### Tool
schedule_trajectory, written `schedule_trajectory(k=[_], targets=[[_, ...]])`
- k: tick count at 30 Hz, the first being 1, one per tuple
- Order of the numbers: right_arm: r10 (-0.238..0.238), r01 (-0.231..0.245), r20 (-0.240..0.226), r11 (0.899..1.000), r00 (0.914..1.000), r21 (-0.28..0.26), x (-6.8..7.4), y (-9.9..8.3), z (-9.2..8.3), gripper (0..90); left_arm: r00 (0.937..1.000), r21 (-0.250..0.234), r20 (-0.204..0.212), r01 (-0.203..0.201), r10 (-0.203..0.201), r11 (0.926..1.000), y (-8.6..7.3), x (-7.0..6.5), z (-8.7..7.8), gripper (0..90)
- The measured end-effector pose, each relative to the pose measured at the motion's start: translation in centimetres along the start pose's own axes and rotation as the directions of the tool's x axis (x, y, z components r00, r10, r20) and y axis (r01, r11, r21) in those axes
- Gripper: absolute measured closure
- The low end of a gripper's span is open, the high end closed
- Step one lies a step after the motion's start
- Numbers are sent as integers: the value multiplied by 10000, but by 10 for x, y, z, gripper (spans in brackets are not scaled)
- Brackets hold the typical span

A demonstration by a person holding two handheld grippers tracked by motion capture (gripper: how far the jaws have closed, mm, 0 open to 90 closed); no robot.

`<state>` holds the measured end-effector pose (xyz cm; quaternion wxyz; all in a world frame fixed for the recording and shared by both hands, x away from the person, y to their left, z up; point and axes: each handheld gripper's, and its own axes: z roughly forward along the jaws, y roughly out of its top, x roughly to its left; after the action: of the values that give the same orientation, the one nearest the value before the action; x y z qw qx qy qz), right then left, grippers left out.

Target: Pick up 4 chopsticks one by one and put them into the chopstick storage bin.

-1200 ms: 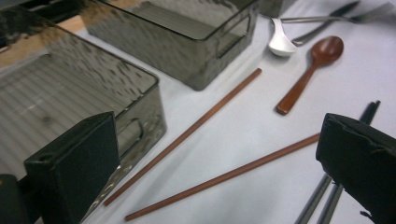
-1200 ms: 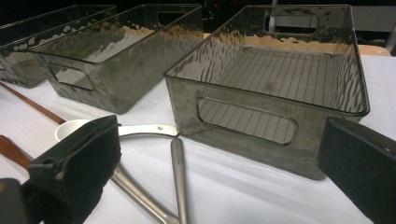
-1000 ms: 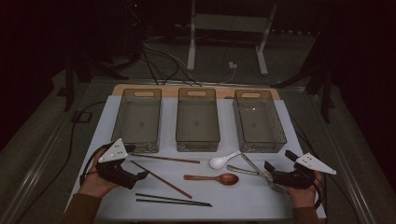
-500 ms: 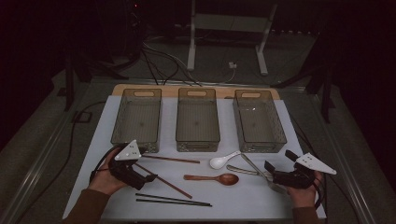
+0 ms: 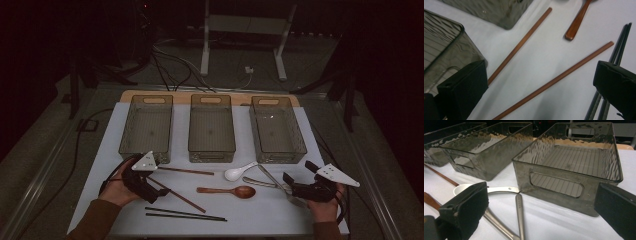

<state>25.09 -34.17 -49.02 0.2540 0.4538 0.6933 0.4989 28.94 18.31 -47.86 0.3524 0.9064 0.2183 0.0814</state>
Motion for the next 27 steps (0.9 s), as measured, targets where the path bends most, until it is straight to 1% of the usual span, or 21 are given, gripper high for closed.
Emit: schedule_trajectory(k=[5, 10, 12, 14, 15, 17, 18, 19, 20, 21, 22, 23, 24, 26, 27], targets=[[-1, 1, 11, 10000, 10000, -7, 0, 0, 0, 0, 9999, 347, 85, -123, 120, 9993, -1, 1, 7, 48], [1, -1, 18, 10000, 10000, -3, 0, 0, 0, 0, 9989, 665, 344, -348, 326, 9972, -1, -1, 13, 88], [3, -3, 22, 10000, 10000, 4, -1, 0, 0, 0, 9979, 836, 460, -486, 449, 9953, -1, -3, 17, 128], [2, -2, 29, 10000, 10000, 2, -1, 0, 0, 0, 9961, 1074, 624, -681, 616, 9919, 0, -5, 22, 184], [2, -2, 29, 10000, 10000, 2, -1, 0, 0, 0, 9955, 1164, 680, -739, 662, 9905, 0, -6, 25, 184], [-1, 1, 31, 10000, 10000, 10, -1, 0, 0, 0, 9916, 1324, 935, -1008, 888, 9861, 1, -8, 31, 259], [6, -6, 33, 10000, 10000, 10, -1, 0, 0, 0, 9901, 1368, 973, -1138, 1010, 9840, 1, -9, 33, 389], [6, -6, 33, 10000, 10000, 10, -1, 0, 0, 0, 9873, 1389, 1109, -1286, 1136, 9819, 1, -11, 36, 389], [11, -11, 37, 10000, 10000, 10, -1, 0, 0, 0, 9831, 1494, 1296, -1481, 1292, 9776, 1, -12, 38, 500], [12, -12, 41, 10000, 10000, 9, -1, 0, 0, 0, 9804, 1688, 1305, -1687, 1476, 9711, 1, -14, 41, 532], [12, -12, 41, 10000, 10000, 9, -1, 0, 0, 0, 9772, 1777, 1291, -1901, 1687, 9655, 1, -16, 42, 532], [29, -29, 42, 10000, 10000, 3, -1, 0, 0, 0, 9742, 1768, 1440, -1979, 1736, 9641, 2, -17, 41, 606], [29, -29, 42, 10000, 10000, 3, -1, 0, 0, 0, 9731, 1826, 1404, -2070, 1829, 9612, 2, -19, 40, 606], [38, -38, 45, 10000, 10000, 0, -2, -1, 0, 0, 9679, 1935, 1501, -2286, 2014, 9541, 3, -22, 39, 683], [35, -35, 44, 10000, 10000, 4, -2, -1, 0, 0, 9645, 2039, 1503, -2450, 2170, 9478, 4, -24, 39, 710]])
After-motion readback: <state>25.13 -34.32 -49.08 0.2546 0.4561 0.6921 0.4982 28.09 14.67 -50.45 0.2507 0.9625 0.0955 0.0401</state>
